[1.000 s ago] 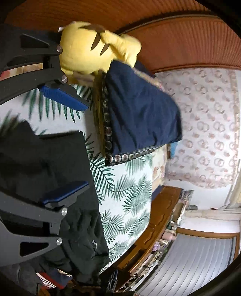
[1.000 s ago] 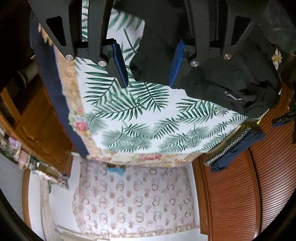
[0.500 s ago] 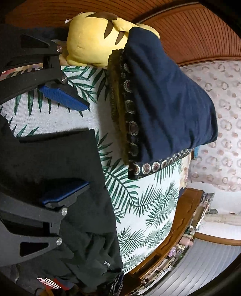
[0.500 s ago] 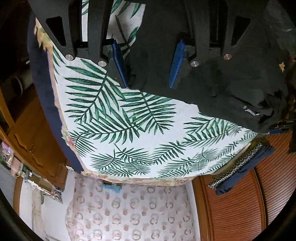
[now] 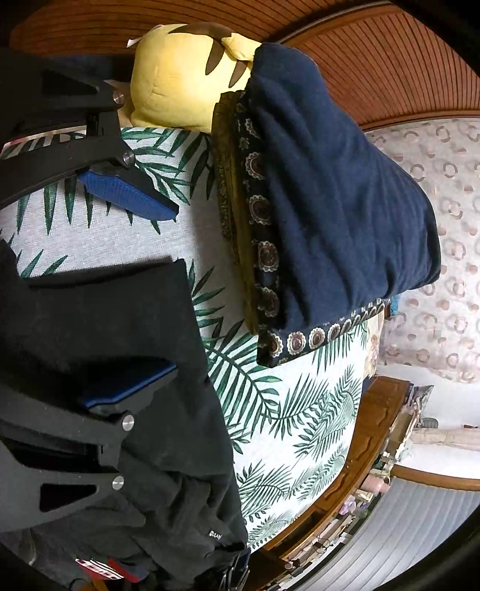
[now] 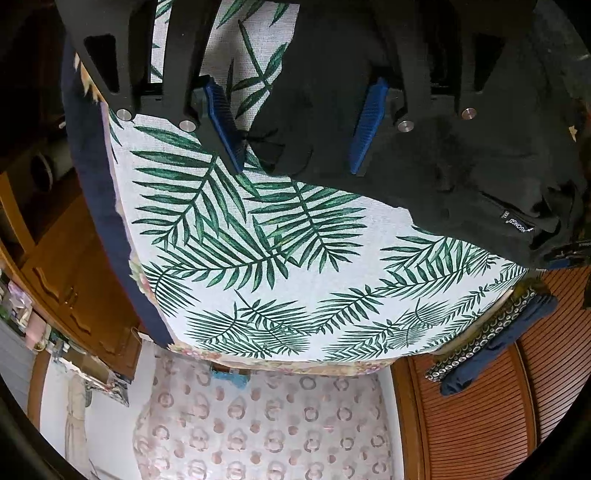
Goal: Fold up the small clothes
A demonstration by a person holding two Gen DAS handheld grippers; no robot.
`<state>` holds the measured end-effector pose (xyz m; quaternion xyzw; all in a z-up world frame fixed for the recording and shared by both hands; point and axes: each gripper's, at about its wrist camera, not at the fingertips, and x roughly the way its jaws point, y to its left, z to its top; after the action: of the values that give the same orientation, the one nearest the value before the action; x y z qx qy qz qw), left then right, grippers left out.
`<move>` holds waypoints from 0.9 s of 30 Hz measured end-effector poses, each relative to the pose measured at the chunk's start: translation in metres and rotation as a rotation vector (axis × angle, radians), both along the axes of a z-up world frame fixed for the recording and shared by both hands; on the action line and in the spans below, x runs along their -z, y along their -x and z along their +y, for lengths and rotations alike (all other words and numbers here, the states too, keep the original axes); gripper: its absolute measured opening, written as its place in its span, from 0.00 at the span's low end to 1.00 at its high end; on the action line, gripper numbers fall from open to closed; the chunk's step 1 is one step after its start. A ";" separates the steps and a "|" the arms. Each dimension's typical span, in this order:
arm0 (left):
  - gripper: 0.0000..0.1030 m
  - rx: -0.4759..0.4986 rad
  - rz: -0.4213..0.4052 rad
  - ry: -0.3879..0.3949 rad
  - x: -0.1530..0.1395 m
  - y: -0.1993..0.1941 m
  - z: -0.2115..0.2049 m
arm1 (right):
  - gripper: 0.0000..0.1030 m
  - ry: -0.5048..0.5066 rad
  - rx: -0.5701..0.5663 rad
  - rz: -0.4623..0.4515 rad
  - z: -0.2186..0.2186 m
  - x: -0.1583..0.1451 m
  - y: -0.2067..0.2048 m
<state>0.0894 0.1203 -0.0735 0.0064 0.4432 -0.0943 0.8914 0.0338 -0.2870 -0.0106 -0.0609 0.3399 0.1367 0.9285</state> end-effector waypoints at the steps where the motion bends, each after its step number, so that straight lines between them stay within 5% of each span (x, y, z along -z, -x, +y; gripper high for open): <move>1: 0.76 0.001 0.004 -0.001 0.000 -0.001 -0.001 | 0.59 0.001 -0.002 -0.001 0.000 0.000 0.000; 4: 0.76 0.021 0.022 0.002 -0.001 -0.004 -0.004 | 0.59 -0.012 -0.023 0.004 0.000 0.000 0.003; 7: 0.67 0.055 0.028 -0.010 -0.002 -0.005 -0.010 | 0.47 -0.011 -0.046 0.004 0.001 0.000 0.006; 11: 0.41 0.080 0.036 0.019 -0.006 -0.003 -0.013 | 0.15 -0.040 -0.107 0.017 0.003 -0.001 0.011; 12: 0.28 0.083 0.039 0.033 -0.007 -0.001 -0.013 | 0.13 -0.042 -0.117 0.014 0.004 -0.001 0.013; 15: 0.17 0.070 0.000 0.093 -0.017 0.014 -0.013 | 0.12 -0.007 -0.110 -0.034 0.008 -0.009 0.027; 27: 0.15 0.034 -0.377 0.219 -0.143 0.114 -0.006 | 0.11 -0.068 -0.078 -0.302 -0.017 -0.099 0.131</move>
<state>-0.0250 0.1140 0.0690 -0.0656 0.2557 -0.1541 0.9521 -0.0967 -0.3039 0.0885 -0.0623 0.1888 0.1736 0.9645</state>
